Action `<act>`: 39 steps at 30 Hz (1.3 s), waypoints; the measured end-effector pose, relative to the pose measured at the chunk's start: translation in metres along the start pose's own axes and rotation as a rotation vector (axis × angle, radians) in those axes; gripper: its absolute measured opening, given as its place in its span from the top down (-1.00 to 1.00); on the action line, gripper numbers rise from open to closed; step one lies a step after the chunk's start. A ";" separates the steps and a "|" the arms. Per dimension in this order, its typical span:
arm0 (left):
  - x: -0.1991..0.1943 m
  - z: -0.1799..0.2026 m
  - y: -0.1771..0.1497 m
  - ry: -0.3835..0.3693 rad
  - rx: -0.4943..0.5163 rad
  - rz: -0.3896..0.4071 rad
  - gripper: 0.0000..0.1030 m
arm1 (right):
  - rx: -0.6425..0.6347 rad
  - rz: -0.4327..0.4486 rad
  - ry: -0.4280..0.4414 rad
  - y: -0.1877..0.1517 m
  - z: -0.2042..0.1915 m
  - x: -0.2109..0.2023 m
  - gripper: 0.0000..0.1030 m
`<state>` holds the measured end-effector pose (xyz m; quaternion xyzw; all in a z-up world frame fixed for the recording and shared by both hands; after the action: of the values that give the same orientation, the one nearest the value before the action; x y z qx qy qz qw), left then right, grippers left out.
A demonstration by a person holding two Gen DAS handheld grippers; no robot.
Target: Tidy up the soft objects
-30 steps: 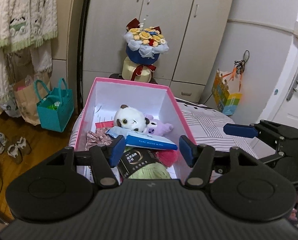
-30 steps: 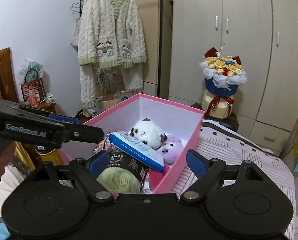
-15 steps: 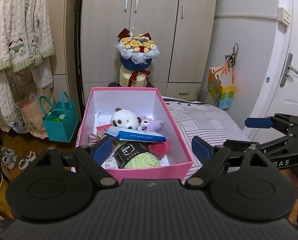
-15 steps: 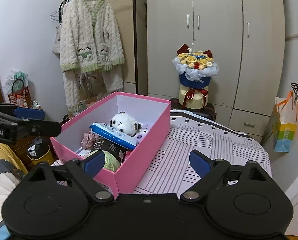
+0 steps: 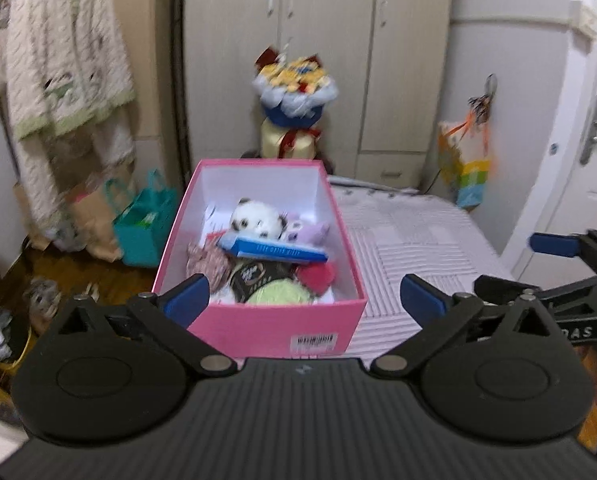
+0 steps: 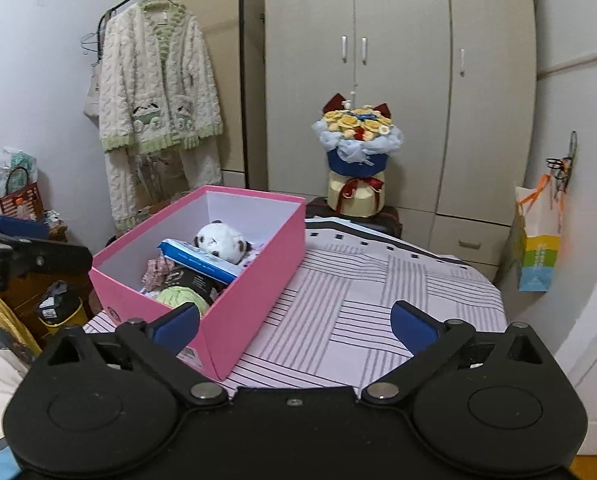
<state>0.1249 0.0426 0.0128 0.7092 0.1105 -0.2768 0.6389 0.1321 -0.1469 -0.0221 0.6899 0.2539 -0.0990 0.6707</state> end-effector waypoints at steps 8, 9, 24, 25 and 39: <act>-0.004 0.015 -0.002 -0.037 -0.035 -0.004 -1.00 | 0.003 -0.111 -0.158 -0.008 0.017 0.000 -1.00; -0.003 0.016 -0.002 -0.044 -0.044 -0.005 -1.00 | -0.006 -0.111 -0.173 -0.008 0.018 -0.002 -1.00; -0.002 0.032 -0.010 0.005 0.006 0.016 -1.00 | 0.148 -0.076 -0.112 -0.016 0.023 -0.037 -1.00; -0.002 0.032 -0.010 0.002 0.003 0.016 -1.00 | 0.155 -0.079 -0.110 -0.018 0.022 -0.039 -1.00; -0.004 0.031 -0.023 0.034 0.012 0.053 -1.00 | 0.137 -0.029 -0.194 -0.031 0.022 -0.044 -1.00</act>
<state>0.1019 0.0168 -0.0055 0.7203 0.1007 -0.2483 0.6398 0.0841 -0.1790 -0.0305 0.7176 0.1903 -0.1922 0.6418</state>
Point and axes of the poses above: each gripper's, at about its wrist camera, not at the fingertips, and x roughly the way its jaws point, z to its right, y to its top, the point moved 9 cm from there along x, roughly the way its jaws point, and after that the axes turned 6 degrees about x, right-handed, at the moved point
